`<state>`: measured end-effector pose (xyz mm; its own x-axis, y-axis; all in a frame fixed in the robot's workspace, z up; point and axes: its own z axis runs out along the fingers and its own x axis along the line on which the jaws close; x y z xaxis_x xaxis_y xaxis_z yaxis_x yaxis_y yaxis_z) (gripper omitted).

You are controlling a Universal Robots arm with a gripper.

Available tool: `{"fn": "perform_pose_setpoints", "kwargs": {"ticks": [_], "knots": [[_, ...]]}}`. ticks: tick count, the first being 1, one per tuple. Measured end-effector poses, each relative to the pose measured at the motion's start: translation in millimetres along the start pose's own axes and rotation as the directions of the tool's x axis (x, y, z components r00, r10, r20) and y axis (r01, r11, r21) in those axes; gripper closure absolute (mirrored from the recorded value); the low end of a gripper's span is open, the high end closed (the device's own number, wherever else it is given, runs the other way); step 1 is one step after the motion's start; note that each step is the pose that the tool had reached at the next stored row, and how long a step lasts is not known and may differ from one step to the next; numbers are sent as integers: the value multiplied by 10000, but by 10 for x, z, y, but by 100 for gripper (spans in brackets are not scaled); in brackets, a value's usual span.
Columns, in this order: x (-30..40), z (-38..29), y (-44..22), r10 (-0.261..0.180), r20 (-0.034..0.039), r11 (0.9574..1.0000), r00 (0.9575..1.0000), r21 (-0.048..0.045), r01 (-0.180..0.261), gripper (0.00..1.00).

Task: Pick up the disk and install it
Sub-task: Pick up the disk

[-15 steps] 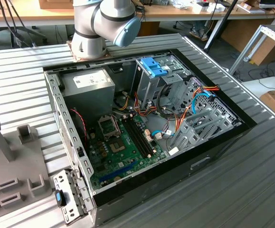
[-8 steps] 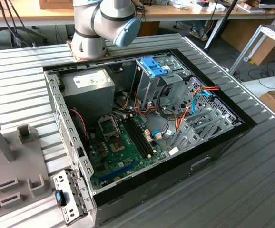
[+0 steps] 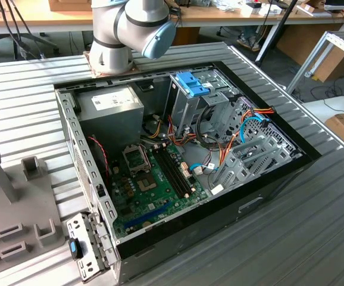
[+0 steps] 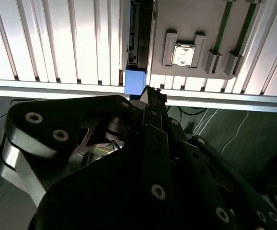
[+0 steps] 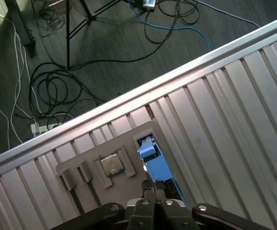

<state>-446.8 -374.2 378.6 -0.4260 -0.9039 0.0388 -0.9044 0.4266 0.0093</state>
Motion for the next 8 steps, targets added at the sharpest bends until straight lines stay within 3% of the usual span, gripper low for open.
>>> {"fn": "perform_pose_setpoints", "kwargs": {"ticks": [1,2,4,5,8], "knots": [[0,0,0,-340,-3,9994,9994,13,340,89],[0,0,0,-900,-10,9959,9959,34,900,89],[0,1,0,-1310,-15,9914,9914,50,1310,89],[0,2,0,-1638,-20,9865,9865,62,1638,89],[0,5,0,-2564,-37,9665,9666,97,2565,89]]}}
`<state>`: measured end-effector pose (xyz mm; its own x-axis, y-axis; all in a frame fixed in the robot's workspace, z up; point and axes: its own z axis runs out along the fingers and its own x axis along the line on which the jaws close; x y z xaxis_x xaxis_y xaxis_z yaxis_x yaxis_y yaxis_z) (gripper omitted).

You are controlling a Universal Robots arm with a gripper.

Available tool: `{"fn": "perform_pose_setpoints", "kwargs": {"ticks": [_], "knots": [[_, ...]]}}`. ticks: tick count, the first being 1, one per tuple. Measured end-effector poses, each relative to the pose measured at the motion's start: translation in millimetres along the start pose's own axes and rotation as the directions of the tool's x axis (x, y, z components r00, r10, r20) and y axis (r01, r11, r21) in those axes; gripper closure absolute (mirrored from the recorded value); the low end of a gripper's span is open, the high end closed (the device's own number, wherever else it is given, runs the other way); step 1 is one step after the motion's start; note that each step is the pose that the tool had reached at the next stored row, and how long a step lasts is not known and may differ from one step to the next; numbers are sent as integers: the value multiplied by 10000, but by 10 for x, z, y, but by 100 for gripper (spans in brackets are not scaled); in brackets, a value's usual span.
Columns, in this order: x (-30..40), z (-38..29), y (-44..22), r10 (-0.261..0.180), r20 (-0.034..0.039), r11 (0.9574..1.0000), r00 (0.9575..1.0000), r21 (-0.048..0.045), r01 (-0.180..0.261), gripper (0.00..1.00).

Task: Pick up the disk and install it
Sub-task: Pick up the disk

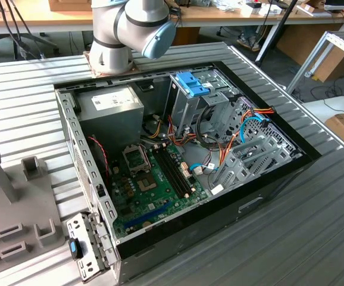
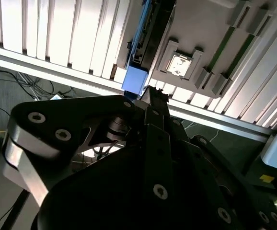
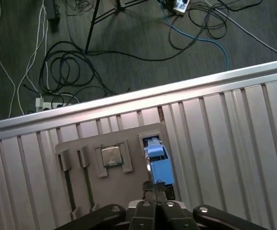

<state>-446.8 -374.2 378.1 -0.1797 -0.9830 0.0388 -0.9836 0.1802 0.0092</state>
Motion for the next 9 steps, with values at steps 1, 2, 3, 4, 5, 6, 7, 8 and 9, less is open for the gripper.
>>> {"fn": "perform_pose_setpoints", "kwargs": {"ticks": [1,2,3,4,5,6,7,8,9], "knots": [[0,0,0,-180,-2,9998,9998,7,180,89],[0,0,0,-293,-3,9996,9996,10,293,89],[0,0,0,-302,-3,9995,9995,11,302,89],[0,0,0,-302,-3,9995,9995,11,302,89],[0,0,0,-303,0,9995,9995,12,303,89],[0,1,2,-307,45,9995,9995,15,306,89],[0,1,1,-316,92,9995,9995,20,316,89],[0,0,0,-336,166,9994,9993,29,336,89],[0,0,1,-343,197,9994,9992,31,342,89]]}}
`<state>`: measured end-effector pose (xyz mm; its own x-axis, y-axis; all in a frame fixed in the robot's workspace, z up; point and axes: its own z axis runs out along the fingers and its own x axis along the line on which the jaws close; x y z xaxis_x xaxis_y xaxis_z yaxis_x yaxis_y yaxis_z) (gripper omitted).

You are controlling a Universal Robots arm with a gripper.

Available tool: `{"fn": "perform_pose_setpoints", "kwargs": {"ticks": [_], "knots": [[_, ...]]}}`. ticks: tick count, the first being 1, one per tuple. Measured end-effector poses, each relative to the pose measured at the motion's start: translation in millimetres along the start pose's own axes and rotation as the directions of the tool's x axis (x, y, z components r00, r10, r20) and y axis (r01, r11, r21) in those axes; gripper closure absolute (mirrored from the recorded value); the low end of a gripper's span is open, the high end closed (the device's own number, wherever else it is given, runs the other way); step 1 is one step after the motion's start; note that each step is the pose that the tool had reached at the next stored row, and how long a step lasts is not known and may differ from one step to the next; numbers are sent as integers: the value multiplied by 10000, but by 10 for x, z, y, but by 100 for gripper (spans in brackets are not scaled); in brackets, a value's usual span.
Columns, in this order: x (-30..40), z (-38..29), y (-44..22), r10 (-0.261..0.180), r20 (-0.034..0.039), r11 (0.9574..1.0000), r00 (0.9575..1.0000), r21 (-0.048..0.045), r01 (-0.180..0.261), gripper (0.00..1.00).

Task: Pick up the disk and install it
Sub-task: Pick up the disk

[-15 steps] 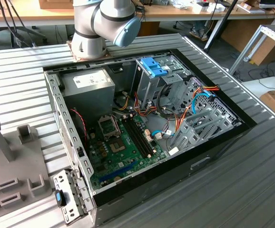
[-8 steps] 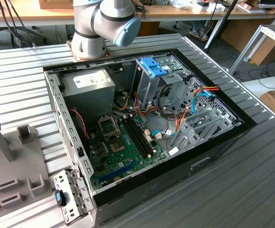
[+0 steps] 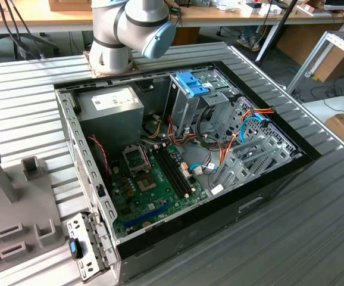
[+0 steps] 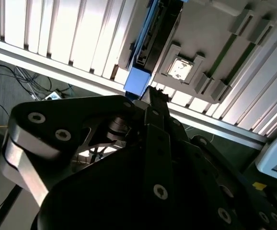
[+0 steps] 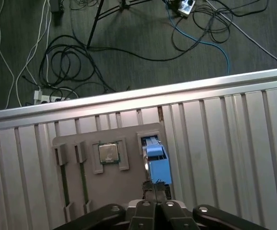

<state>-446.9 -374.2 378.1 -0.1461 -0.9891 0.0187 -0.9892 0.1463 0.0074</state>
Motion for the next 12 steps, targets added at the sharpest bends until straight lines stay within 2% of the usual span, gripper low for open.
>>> {"fn": "perform_pose_setpoints", "kwargs": {"ticks": [3,7,12], "knots": [[0,2,-1,-109,39,9999,9999,15,109,89],[0,5,0,-454,41,9990,9990,42,454,89],[3,19,16,-530,43,9986,9986,72,530,89]]}}
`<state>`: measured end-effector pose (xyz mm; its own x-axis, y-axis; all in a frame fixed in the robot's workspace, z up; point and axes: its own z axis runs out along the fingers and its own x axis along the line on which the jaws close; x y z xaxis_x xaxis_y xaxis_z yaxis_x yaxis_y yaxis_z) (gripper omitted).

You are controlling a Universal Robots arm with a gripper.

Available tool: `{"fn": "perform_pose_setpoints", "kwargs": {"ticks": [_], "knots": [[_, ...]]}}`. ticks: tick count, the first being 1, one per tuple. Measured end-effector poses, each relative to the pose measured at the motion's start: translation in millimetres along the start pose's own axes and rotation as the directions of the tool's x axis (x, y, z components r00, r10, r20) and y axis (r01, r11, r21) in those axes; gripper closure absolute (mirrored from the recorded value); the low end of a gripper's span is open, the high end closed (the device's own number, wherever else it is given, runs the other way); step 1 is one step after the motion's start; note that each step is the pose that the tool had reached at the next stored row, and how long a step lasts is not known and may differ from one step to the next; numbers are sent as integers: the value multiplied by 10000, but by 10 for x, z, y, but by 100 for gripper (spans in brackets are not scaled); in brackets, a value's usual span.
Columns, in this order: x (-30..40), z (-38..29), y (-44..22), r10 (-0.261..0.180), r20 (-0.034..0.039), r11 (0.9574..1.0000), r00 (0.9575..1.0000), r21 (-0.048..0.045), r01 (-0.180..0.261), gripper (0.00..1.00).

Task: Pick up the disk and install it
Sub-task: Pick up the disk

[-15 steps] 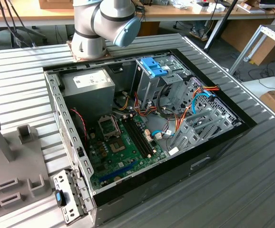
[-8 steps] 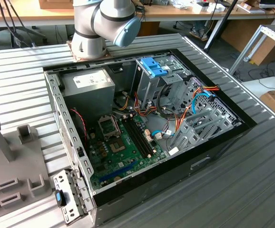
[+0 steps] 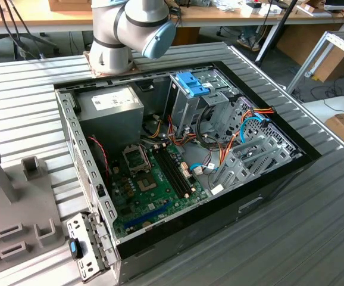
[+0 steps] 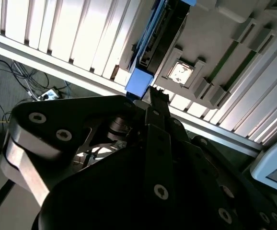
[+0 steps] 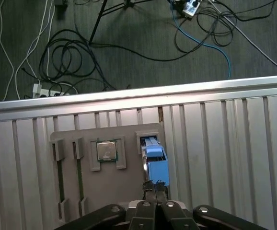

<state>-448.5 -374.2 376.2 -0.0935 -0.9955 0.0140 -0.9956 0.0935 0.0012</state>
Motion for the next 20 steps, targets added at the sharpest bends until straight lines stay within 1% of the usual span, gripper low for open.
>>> {"fn": "perform_pose_setpoints", "kwargs": {"ticks": [5,8,13,20], "knots": [[0,5,13,-5,14,10000,10000,3,5,89],[-12,9,15,-30,45,10000,10000,1,30,89],[-13,11,16,-213,45,9998,9998,3,213,89],[-13,11,16,-215,45,9998,9998,4,215,89]]}}
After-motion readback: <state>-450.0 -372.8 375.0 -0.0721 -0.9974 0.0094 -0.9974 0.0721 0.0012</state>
